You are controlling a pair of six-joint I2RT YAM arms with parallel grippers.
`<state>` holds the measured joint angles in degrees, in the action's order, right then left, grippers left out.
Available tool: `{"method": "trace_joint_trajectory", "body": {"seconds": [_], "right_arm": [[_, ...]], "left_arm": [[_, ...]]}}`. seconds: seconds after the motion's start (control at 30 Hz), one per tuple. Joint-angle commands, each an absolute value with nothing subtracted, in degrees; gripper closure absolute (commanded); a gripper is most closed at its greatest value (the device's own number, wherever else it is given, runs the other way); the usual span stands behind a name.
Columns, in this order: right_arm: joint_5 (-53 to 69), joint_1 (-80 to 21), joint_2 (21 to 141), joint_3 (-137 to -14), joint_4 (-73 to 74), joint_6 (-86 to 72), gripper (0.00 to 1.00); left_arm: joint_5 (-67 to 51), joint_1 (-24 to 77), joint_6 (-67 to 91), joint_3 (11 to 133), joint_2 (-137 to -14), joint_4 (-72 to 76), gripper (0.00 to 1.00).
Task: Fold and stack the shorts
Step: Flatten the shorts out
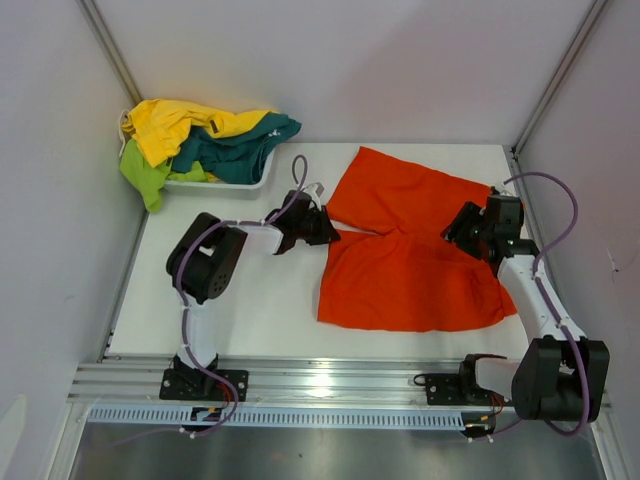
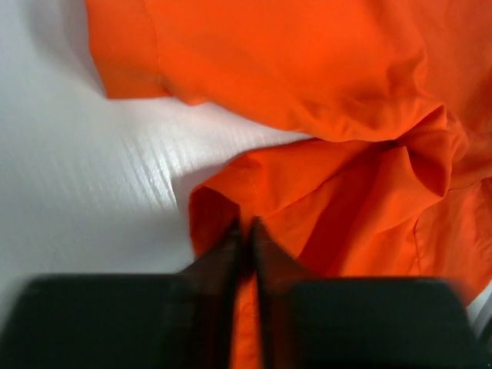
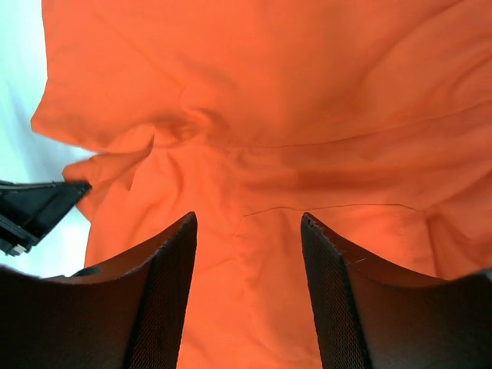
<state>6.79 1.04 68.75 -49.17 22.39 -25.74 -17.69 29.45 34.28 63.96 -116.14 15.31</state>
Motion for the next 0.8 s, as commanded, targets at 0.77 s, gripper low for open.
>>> {"method": "trace_joint_trajectory", "body": {"seconds": [0.77], "right_arm": [[10.72,9.84,71.37,-38.59,17.40,-28.65,0.73]], "left_arm": [[-13.10,16.61,29.97,78.22,-116.64,2.81,0.63]]}}
